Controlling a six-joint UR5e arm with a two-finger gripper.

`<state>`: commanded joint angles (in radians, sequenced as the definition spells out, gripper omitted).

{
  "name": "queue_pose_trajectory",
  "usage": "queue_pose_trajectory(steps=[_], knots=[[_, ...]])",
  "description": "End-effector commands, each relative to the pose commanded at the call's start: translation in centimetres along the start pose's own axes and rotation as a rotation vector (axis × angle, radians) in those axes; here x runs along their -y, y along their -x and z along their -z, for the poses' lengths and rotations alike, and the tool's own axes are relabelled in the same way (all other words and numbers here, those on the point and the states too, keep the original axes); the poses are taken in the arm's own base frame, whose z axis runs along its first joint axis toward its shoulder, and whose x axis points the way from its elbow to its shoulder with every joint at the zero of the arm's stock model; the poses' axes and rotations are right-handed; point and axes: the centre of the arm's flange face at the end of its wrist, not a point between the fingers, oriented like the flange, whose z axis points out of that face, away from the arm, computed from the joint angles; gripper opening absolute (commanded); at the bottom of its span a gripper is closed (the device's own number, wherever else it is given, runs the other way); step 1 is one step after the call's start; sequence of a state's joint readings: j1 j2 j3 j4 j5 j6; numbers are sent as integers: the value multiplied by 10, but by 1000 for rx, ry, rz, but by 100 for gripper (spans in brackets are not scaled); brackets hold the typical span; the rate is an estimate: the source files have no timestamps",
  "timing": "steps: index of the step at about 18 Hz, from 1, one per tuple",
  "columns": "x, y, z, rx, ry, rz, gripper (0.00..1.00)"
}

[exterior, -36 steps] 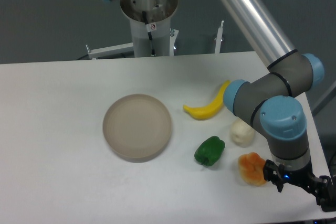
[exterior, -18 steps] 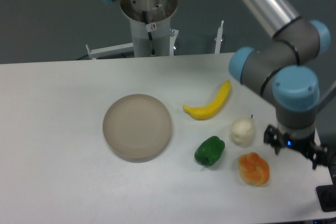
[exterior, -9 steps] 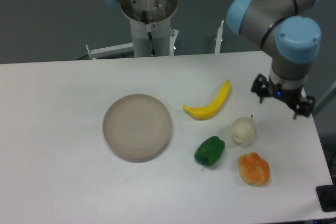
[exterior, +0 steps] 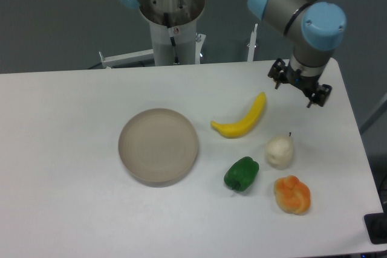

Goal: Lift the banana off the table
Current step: 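Move the gripper over the yellow banana's stem end, then lower the gripper onto the banana stem and close it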

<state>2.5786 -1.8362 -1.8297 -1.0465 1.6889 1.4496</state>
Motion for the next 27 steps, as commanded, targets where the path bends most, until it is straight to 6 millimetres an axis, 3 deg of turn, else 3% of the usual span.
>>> queue_pose_trajectory(steps=[3, 9, 23, 27], knots=[[8, -17, -25, -29, -47, 9, 100], [10, -35, -51, -19, -79, 102, 100], [14, -30, -75, -1, -95, 139, 100], [16, -38, -82, -18, -92, 135, 100]])
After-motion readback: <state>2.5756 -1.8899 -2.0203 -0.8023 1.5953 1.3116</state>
